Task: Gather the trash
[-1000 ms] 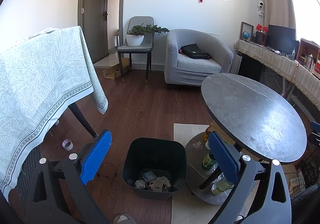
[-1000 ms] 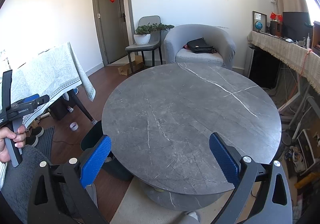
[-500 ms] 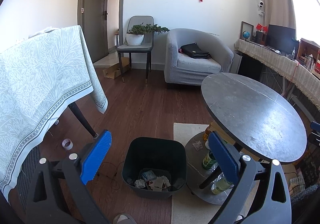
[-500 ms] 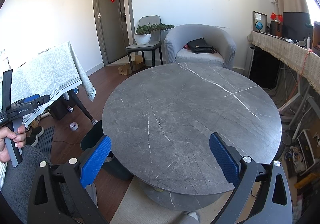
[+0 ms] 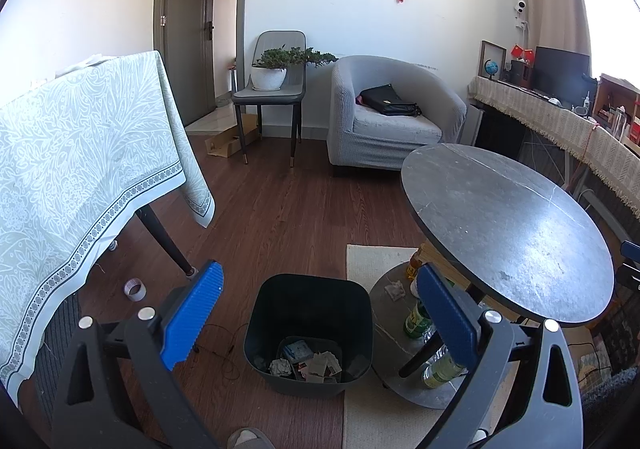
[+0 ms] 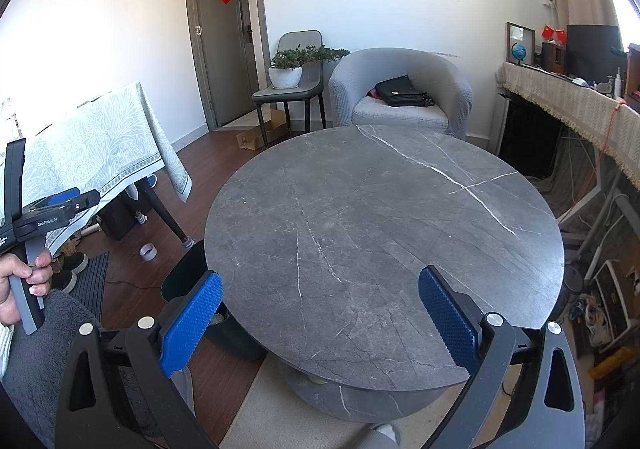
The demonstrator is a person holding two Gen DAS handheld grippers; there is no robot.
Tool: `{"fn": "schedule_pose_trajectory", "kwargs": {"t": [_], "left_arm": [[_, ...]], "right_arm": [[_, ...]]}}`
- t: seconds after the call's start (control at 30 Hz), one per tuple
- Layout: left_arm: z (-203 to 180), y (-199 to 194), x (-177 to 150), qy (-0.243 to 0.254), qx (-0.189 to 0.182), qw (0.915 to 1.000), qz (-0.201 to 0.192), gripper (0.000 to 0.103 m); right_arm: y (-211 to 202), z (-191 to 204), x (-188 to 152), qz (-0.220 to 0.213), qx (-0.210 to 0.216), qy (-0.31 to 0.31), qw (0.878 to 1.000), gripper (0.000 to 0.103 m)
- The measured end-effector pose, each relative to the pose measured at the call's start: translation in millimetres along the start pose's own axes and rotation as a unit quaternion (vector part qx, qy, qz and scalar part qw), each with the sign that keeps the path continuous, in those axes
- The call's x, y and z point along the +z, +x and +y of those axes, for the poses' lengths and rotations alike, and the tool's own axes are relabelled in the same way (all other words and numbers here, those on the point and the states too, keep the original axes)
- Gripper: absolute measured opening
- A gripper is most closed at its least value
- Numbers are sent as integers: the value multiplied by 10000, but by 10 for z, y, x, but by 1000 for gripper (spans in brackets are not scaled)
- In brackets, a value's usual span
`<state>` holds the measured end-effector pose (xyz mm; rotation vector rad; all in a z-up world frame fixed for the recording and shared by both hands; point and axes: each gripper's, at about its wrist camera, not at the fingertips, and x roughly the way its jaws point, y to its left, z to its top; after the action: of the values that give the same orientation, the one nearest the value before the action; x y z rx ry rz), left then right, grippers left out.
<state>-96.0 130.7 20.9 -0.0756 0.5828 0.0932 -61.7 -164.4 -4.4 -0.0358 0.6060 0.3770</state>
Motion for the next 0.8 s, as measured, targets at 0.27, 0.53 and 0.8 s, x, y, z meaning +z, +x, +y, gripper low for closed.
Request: {"fn": "schedule_pose_trajectory", "kwargs": {"t": [0.27, 0.53, 0.8], "left_arm": [[3, 4, 4, 8, 1, 10000, 0, 99], [-11, -2, -4, 4, 2, 10000, 12, 99], [-8, 3, -4, 1, 9, 10000, 19, 99]], "right_arm": [[4, -4, 2, 4, 2, -14, 10000, 99], [8, -4, 3, 7, 1, -18, 10000, 99], [23, -19, -2, 19, 10, -35, 10000, 99]]}}
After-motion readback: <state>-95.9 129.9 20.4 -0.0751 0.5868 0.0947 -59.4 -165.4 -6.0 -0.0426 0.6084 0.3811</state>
